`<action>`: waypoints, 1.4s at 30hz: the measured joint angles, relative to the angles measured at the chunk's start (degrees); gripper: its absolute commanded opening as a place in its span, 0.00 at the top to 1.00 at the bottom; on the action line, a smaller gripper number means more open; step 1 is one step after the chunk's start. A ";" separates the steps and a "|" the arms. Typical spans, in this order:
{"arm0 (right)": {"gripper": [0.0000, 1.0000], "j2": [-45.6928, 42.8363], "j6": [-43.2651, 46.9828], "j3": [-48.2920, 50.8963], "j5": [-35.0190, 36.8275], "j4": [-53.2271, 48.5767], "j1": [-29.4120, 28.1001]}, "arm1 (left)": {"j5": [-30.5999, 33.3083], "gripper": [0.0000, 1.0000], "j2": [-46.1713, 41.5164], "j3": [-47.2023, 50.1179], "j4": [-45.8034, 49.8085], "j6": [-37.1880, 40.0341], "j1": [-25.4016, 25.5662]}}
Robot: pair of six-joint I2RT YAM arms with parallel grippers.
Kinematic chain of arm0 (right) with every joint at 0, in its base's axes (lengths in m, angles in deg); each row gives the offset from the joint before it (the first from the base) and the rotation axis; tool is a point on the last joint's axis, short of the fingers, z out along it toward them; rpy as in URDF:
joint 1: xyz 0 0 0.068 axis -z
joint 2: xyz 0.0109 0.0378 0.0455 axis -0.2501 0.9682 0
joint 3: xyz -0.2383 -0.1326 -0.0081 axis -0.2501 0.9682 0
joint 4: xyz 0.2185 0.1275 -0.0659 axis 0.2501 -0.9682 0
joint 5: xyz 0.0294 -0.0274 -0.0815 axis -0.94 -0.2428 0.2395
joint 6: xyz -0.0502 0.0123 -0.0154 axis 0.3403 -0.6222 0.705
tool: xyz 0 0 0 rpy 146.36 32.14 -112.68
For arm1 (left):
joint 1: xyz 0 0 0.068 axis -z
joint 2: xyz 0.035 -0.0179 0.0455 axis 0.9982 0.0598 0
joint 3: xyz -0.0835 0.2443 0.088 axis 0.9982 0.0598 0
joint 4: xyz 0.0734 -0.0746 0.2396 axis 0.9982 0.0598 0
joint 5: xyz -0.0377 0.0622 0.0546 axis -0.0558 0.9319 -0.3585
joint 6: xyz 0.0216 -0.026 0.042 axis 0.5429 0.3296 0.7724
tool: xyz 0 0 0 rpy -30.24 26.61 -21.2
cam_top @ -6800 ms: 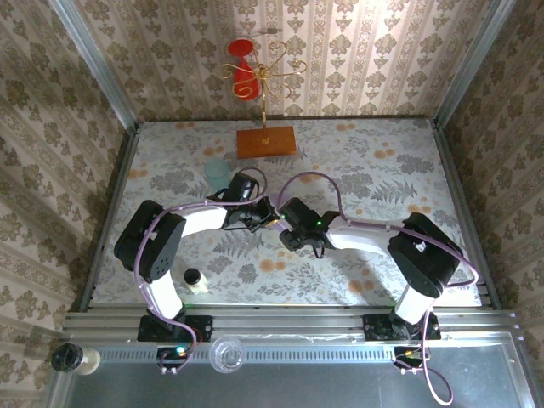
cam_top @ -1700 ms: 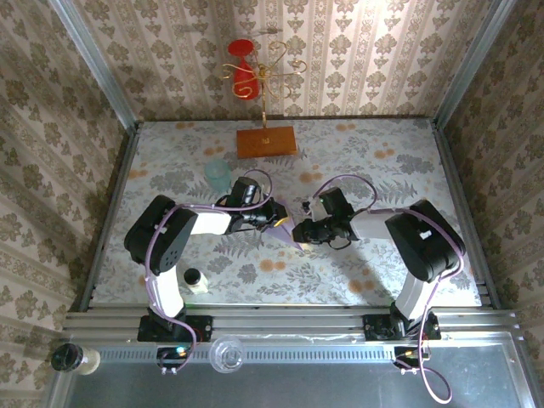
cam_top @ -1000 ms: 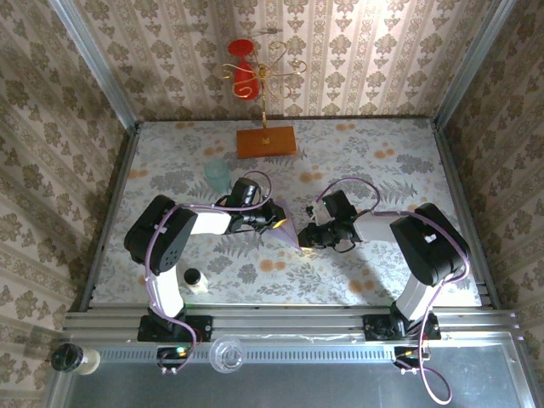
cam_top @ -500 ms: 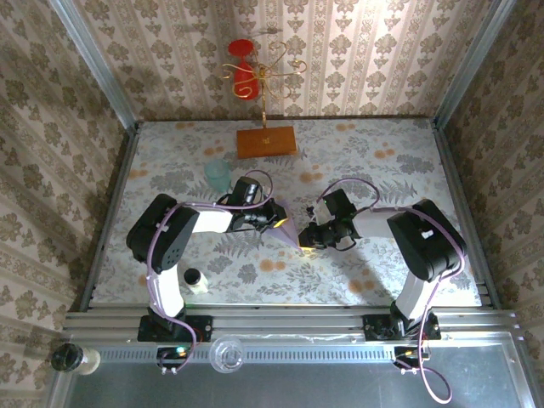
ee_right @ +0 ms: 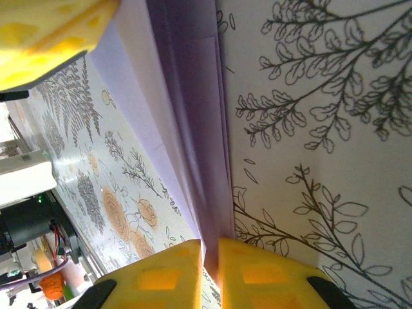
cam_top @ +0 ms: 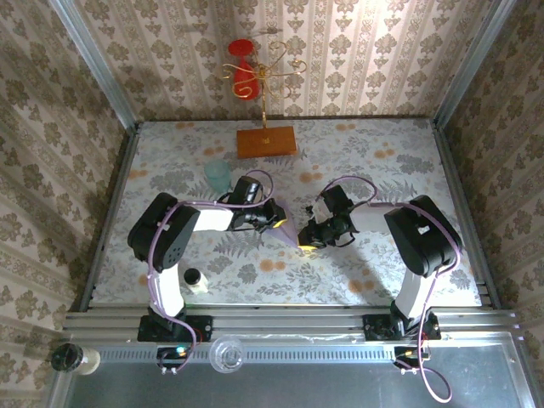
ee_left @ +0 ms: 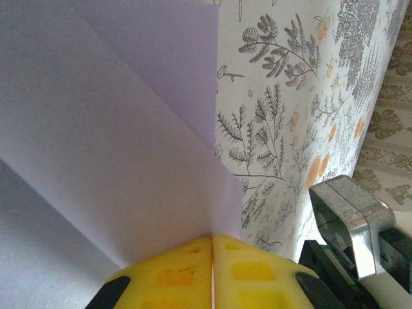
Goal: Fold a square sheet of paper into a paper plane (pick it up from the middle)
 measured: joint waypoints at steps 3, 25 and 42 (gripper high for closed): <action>0.84 0.13 0.00 -0.39 -0.02 -0.70 0.00 | 0.00 0.90 0.37 -0.70 0.35 0.09 -0.24; 0.83 0.98 -0.02 -1.95 -1.11 -4.24 0.85 | 0.04 0.92 1.88 -1.29 1.51 0.72 -0.63; 0.82 1.14 -0.04 -2.16 -1.31 -4.52 0.96 | -0.02 0.92 2.82 -2.21 2.89 1.77 -0.72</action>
